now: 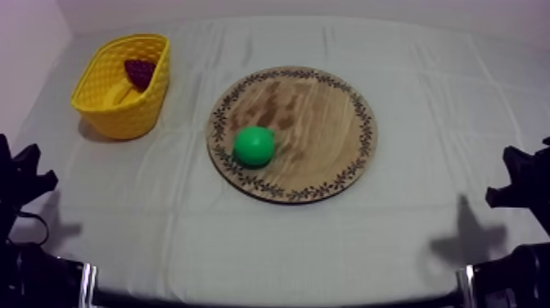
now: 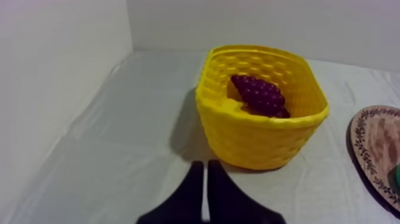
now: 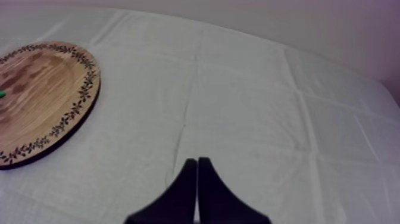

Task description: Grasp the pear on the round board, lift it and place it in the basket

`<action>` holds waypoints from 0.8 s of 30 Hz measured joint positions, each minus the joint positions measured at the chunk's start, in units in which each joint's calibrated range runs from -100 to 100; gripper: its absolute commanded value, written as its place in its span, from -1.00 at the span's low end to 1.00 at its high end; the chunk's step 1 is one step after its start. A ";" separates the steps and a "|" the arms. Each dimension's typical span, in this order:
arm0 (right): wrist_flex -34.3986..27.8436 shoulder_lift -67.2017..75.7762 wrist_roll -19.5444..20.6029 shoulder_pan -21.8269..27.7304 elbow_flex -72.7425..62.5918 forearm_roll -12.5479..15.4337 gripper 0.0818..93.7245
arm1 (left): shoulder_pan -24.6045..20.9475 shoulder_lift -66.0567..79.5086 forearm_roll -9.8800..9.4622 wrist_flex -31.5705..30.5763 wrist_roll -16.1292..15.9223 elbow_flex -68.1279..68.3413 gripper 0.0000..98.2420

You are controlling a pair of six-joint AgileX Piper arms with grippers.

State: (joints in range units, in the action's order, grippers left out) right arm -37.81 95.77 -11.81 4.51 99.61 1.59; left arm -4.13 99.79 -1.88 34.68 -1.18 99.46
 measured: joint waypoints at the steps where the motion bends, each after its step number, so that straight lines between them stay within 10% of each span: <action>1: 0.00 0.00 0.00 0.00 0.00 0.00 -0.99 | 0.04 0.00 0.00 0.00 0.00 -0.19 -1.00; 12: -0.02 0.00 0.00 0.00 0.00 0.00 -0.99 | 0.99 -6.63 0.31 -6.39 -1.47 -2.89 -1.00; 24: -0.02 0.00 0.00 0.00 0.00 0.00 -0.99 | 4.69 -28.30 2.77 2.32 -3.09 -26.97 -1.00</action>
State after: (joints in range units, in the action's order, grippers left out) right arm -37.84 95.77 -11.81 4.51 99.61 1.59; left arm 0.56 71.49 0.89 37.00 -4.27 72.49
